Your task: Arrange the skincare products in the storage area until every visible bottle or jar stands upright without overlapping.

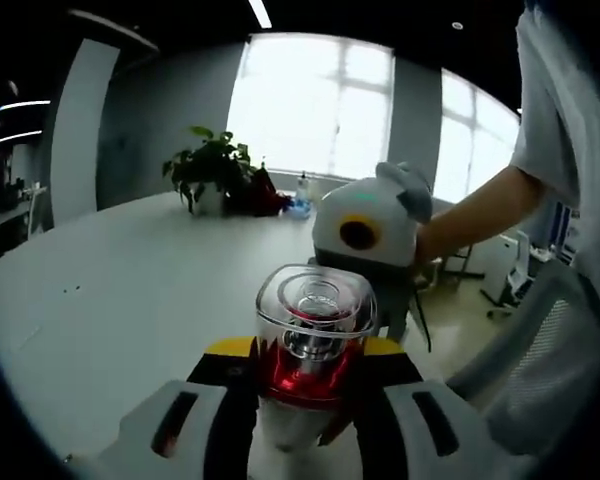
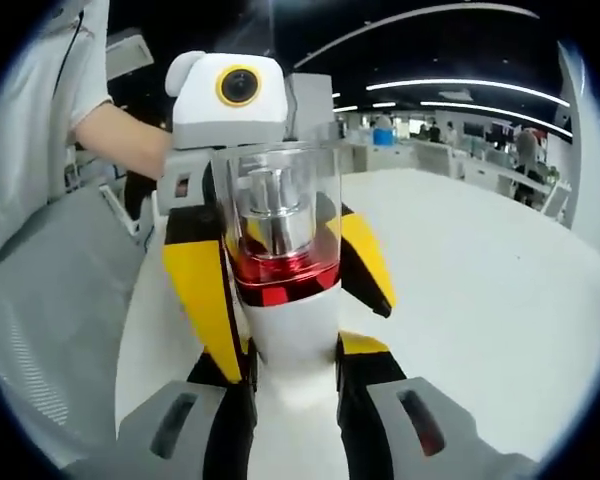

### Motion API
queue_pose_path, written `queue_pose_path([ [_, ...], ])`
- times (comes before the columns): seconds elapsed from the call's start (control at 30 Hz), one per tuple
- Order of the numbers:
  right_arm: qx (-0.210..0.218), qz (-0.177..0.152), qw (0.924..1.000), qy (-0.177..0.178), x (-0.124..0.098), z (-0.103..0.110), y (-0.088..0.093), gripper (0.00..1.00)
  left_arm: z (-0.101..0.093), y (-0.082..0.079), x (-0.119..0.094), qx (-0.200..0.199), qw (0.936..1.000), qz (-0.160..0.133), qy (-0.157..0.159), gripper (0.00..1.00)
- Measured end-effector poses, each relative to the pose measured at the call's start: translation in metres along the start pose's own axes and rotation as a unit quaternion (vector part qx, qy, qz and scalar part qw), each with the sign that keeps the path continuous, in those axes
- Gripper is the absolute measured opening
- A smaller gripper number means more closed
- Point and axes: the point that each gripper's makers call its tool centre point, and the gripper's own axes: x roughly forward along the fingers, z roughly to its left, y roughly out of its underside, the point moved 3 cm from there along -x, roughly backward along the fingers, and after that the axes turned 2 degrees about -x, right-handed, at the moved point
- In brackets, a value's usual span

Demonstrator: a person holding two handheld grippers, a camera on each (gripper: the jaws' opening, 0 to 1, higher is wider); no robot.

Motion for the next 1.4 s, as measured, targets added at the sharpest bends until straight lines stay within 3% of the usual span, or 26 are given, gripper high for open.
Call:
queue_pose_path([
  [0.43,0.009,0.017,0.9998,0.002,0.000,0.009,-0.001,0.43,0.001,0.000,-0.012,-0.004,0.9998,0.017,-0.014,0.44],
  [0.53,0.013,0.017,0.9997,0.012,-0.002,0.009,-0.003,0.47,0.001,0.000,-0.016,-0.003,0.9996,0.021,-0.019,0.46],
  [0.8,0.045,0.002,0.9981,0.043,-0.017,0.008,-0.007,0.53,0.001,0.004,-0.024,-0.011,0.9986,0.040,-0.035,0.61],
  [1.03,0.057,0.007,0.9962,0.066,-0.027,0.012,-0.007,0.57,0.002,0.008,-0.037,-0.021,0.9972,0.049,-0.053,0.66],
  [1.2,0.086,-0.016,0.9912,0.100,-0.035,0.009,-0.012,0.72,0.000,0.007,-0.046,-0.027,0.9958,0.050,-0.073,0.75],
  [1.4,0.107,-0.024,0.9875,0.114,-0.044,0.012,-0.013,0.76,-0.003,0.011,-0.061,-0.051,0.9935,0.044,-0.092,0.77],
])
